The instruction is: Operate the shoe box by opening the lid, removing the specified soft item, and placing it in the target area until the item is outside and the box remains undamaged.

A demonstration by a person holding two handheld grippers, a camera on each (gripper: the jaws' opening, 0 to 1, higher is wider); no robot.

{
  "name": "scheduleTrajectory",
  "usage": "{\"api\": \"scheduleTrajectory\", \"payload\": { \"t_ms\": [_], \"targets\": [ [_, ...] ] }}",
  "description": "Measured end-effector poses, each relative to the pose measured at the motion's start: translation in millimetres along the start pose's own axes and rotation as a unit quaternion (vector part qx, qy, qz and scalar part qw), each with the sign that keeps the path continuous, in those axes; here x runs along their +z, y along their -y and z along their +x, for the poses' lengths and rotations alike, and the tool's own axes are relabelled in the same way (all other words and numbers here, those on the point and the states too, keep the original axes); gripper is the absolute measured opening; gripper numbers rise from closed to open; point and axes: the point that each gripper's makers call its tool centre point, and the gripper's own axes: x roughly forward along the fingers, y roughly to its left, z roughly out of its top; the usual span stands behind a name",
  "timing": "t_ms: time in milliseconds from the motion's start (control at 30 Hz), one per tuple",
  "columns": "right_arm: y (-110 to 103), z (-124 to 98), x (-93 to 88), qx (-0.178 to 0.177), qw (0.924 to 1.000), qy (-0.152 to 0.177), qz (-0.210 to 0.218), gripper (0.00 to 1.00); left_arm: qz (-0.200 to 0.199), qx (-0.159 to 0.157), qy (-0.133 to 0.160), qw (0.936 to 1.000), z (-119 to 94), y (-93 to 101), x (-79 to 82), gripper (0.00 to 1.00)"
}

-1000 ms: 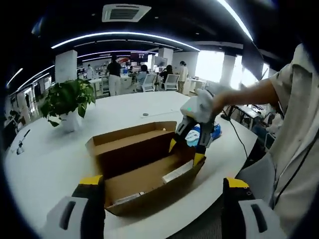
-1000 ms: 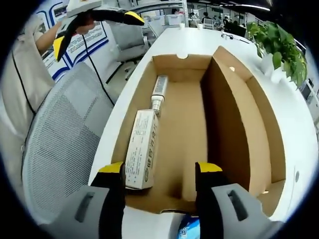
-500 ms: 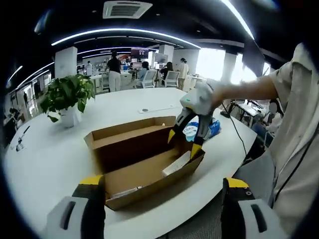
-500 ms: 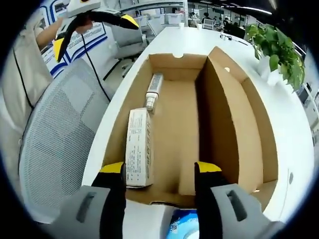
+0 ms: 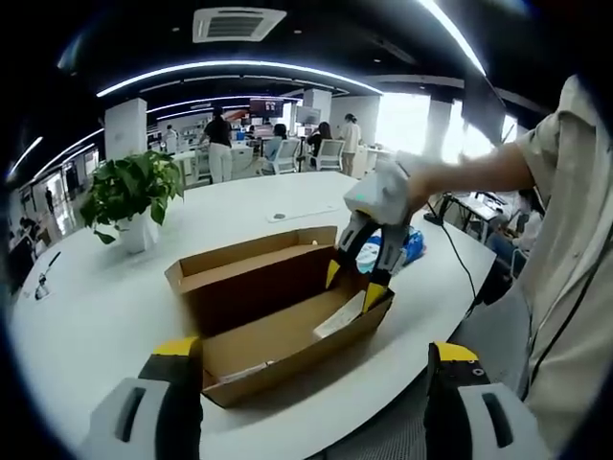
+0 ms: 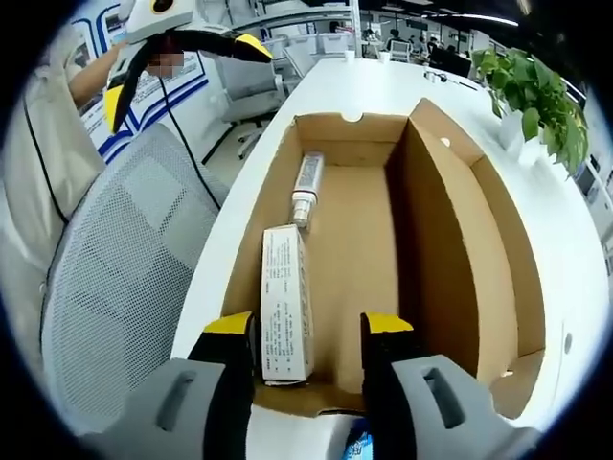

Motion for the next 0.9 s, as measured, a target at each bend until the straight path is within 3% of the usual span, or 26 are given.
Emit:
{"api": "scheduleTrajectory", "payload": {
  "t_ms": [433, 900],
  "targets": [
    [-10, 14, -5.2, -0.009, 1.0, -0.001, 0.004, 0.19, 0.005, 0.001, 0.015, 0.9999, -5, 3.6, 1.1, 1.0],
    [-12, 7, 3.8, -0.032, 0.9993, 0.011, -0.017, 0.16, 0.008, -0.003, 0.012, 0.9999, -3, 8.9, -0.7, 0.99]
  ]
}}
